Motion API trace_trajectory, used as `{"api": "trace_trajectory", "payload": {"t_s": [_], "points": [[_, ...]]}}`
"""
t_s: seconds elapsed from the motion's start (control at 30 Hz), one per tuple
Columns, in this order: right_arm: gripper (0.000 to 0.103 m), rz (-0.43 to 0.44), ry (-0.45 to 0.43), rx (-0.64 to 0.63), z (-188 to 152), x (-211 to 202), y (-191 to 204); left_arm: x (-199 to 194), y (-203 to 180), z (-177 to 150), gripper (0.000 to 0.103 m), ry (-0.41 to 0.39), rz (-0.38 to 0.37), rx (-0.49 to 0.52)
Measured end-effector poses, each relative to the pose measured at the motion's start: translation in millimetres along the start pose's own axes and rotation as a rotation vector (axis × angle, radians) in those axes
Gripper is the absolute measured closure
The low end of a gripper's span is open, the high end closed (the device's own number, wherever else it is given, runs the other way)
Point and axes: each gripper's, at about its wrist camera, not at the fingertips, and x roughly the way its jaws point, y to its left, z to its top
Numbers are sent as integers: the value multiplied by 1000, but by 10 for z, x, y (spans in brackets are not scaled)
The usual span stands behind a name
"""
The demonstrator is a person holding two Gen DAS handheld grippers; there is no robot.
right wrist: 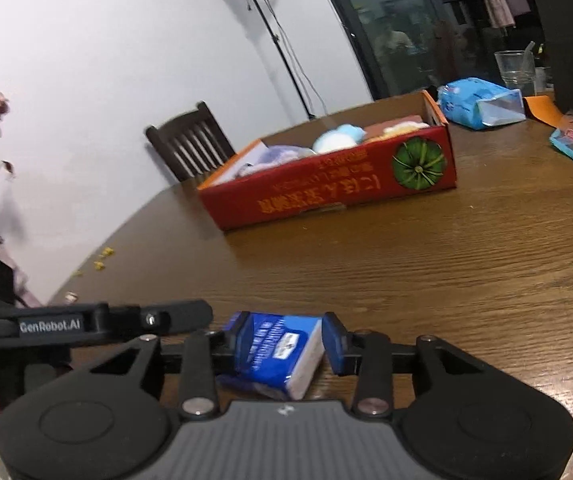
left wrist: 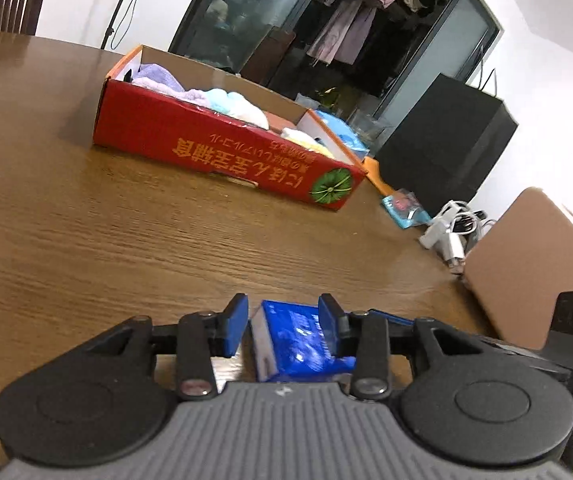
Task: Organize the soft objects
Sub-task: 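Grasp the blue milk carton with both grippers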
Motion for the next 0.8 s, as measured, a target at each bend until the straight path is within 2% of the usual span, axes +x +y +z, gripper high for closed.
{"api": "trace_trajectory", "payload": {"t_s": [0.07, 0.13, 0.27, 0.3, 0.43, 0.57, 0.63, 0.8], "points": [[68, -11, 16, 1, -26, 82, -13, 73, 2, -16, 65, 12, 18, 11], [71, -25, 23, -13, -70, 150, -14, 140, -1, -64, 70, 32, 44, 31], [72, -34, 27, -51, -109, 153, 7, 145, -94, -163, 70, 17, 67, 142], [72, -37, 27, -55, -113, 151, 13, 148, -96, -166, 70, 19, 69, 143], [75, -44, 21, -81, -133, 157, 40, 170, -17, -154, 70, 31, 40, 99], [74, -23, 10, -30, -136, 132, -15, 145, 62, -143, 67, 34, 18, 18], [74, -31, 4, -9, -139, 90, -15, 95, 44, -135, 60, 37, 27, 16], [74, -14, -11, 33, -133, -5, -35, 48, 17, -156, 60, 33, -4, 15]]}}
